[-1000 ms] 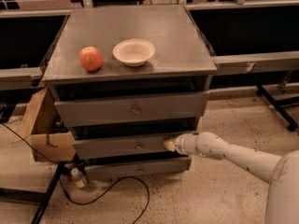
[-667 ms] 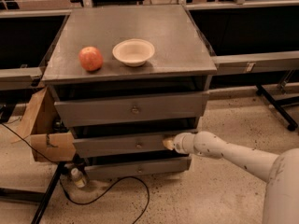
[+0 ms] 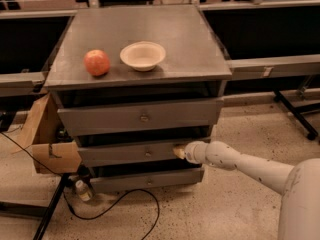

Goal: Close middle drawer

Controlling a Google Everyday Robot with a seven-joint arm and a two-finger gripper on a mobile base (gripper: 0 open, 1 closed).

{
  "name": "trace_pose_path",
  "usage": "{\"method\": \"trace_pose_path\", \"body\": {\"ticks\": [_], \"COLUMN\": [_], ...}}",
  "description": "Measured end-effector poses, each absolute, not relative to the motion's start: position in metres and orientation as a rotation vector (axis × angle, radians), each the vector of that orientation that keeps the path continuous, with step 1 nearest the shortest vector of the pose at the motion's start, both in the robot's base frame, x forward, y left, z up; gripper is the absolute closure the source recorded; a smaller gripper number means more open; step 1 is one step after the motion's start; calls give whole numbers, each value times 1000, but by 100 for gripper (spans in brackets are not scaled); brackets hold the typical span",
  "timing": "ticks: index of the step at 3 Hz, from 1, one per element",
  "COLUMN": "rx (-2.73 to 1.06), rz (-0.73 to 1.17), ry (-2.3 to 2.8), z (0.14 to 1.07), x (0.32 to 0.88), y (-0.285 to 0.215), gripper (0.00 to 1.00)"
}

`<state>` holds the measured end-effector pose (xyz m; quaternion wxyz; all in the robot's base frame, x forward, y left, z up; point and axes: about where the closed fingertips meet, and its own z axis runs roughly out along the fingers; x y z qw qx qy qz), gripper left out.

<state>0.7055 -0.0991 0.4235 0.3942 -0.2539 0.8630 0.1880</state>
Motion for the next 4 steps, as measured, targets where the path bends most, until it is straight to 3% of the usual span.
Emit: {"method": "trace_pose_path", "body": {"ticks": [4], "rx": [-527], "rz": [463], "ry": [2187], "z": [428], "x": [706], "y": [-127], "gripper": [100]}}
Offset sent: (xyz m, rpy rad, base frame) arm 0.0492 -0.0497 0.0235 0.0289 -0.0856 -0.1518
